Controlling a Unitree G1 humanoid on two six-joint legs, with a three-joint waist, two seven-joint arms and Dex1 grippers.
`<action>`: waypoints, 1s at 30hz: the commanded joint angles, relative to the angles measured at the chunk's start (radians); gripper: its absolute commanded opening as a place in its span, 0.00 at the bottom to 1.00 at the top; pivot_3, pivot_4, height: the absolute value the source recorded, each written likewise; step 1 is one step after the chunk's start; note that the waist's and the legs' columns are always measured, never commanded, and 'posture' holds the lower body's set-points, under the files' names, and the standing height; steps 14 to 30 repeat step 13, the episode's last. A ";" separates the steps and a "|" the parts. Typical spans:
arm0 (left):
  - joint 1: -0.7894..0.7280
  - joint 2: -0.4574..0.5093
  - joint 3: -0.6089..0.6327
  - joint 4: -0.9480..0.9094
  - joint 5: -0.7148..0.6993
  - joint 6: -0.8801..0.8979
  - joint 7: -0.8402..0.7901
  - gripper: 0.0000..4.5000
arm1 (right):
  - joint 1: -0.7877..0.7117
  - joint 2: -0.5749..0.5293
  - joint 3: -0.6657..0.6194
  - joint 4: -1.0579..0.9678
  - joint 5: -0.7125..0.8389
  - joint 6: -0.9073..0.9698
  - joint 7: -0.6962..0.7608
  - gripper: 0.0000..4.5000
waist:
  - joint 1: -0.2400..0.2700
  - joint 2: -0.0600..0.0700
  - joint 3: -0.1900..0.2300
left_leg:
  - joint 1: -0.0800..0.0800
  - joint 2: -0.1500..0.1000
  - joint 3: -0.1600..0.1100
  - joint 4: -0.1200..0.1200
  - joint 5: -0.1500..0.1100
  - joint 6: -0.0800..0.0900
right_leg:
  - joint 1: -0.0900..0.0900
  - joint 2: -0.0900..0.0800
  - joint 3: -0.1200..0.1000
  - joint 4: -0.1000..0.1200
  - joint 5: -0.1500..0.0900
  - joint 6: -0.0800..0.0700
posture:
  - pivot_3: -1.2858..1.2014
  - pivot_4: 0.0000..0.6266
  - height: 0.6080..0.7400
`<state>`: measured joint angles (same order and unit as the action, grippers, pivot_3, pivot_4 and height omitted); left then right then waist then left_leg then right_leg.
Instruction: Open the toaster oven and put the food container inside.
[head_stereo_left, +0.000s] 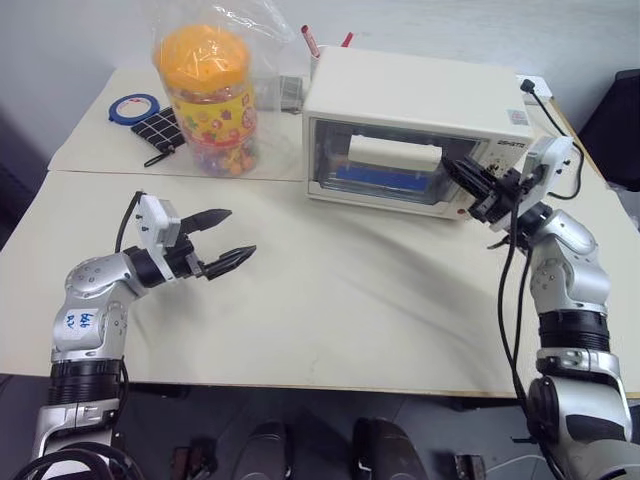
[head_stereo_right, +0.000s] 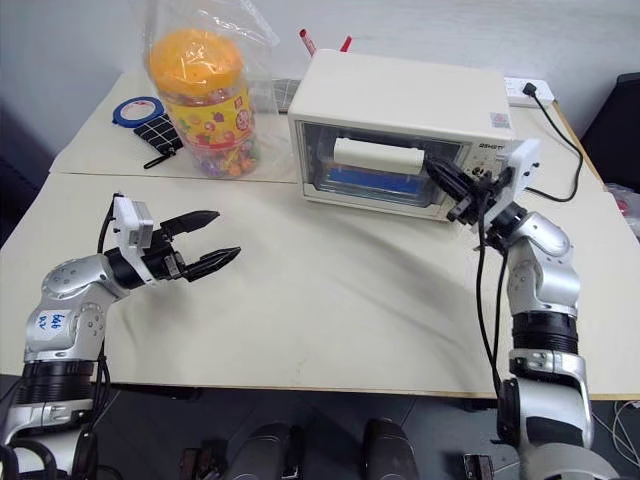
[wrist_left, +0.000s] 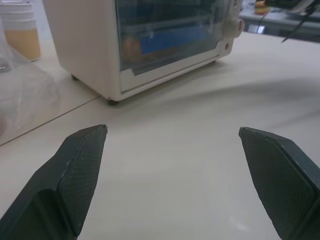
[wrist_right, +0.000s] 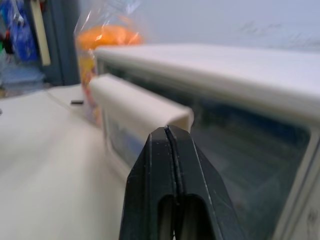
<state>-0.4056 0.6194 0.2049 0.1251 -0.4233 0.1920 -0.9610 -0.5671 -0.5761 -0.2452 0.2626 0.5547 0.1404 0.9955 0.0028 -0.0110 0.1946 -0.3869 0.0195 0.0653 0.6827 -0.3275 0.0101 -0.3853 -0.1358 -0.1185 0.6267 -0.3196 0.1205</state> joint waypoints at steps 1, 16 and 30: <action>0.062 0.062 0.021 -0.037 -0.031 0.007 -0.082 1.00 | 0.167 -0.082 -0.044 -0.251 0.057 0.048 0.072 0.18 | -0.002 0.000 0.000 | 0.000 0.000 0.000 0.000 0.000 0.000 | -0.001 0.000 0.000 0.000 0.000 0.000 | 0.52 0.24 1.00; 0.315 0.106 0.052 -0.077 0.073 -0.260 -0.115 1.00 | 0.605 -0.082 0.037 -0.387 -0.084 -0.215 0.206 0.99 | -0.002 0.000 0.000 | 0.002 0.002 0.004 -0.001 0.000 0.000 | -0.002 0.001 0.006 0.001 0.001 -0.001 | 0.52 0.24 1.00; 0.315 0.106 0.052 -0.077 0.073 -0.260 -0.115 1.00 | 0.605 -0.082 0.037 -0.387 -0.084 -0.215 0.206 0.99 | -0.002 0.000 0.000 | 0.002 0.002 0.004 -0.001 0.000 0.000 | -0.002 0.001 0.006 0.001 0.001 -0.001 | 0.52 0.24 1.00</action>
